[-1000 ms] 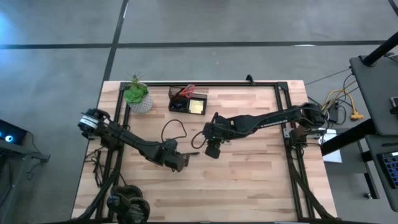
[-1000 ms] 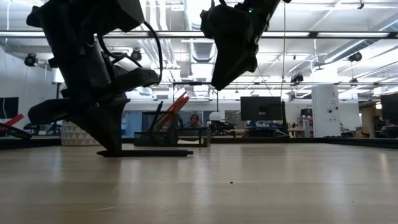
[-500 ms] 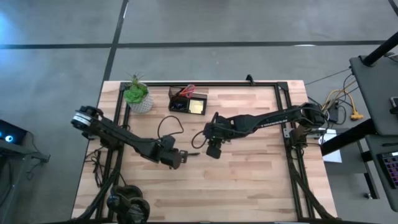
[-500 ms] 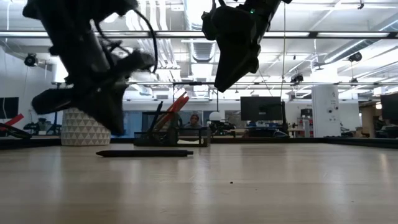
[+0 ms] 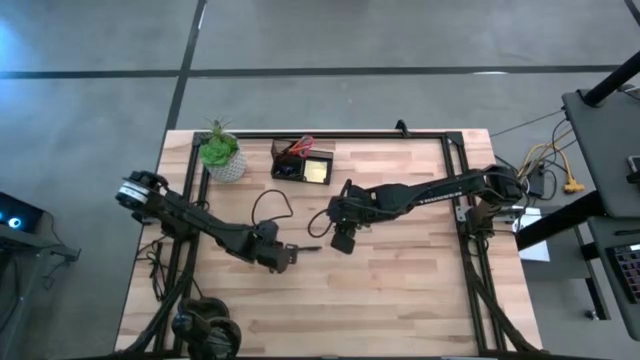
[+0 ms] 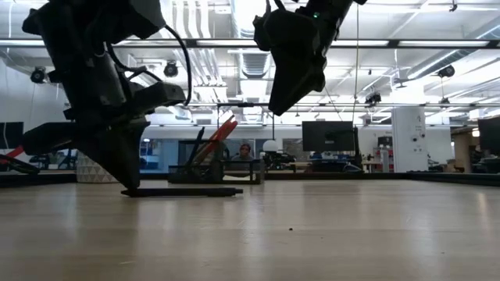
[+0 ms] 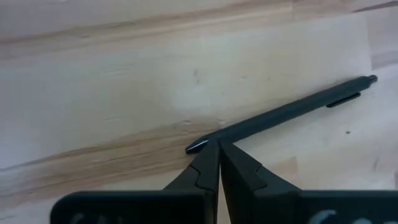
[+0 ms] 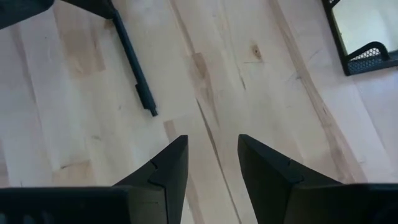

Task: Pick and place office supplies into organizer
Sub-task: Put the pen into the top left section of the black desk organizer

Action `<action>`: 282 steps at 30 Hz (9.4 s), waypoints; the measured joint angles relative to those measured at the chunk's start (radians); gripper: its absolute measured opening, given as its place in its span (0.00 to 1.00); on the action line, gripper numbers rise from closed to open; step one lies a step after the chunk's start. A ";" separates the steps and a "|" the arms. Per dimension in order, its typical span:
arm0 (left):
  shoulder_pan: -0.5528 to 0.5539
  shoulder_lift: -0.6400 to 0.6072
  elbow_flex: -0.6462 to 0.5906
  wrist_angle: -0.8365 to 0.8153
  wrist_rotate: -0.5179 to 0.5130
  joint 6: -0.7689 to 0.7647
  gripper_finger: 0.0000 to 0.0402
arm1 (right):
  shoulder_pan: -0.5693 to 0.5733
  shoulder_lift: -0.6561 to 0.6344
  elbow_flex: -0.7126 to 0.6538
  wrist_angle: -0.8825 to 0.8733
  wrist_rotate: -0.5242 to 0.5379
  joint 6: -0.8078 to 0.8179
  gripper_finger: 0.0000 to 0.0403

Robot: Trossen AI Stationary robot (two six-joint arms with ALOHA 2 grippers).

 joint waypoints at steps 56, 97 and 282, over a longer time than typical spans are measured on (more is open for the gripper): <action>0.123 -0.028 -0.055 -0.075 -0.074 0.343 0.00 | 0.001 0.044 -0.003 0.127 -0.149 0.198 0.33; 0.031 -0.211 -0.058 -0.190 0.251 0.276 0.00 | 0.000 0.044 -0.006 0.095 -0.123 0.194 0.33; -0.025 -0.476 -0.042 -0.168 -0.108 0.123 0.00 | -0.177 0.187 0.301 0.036 0.764 -1.488 0.07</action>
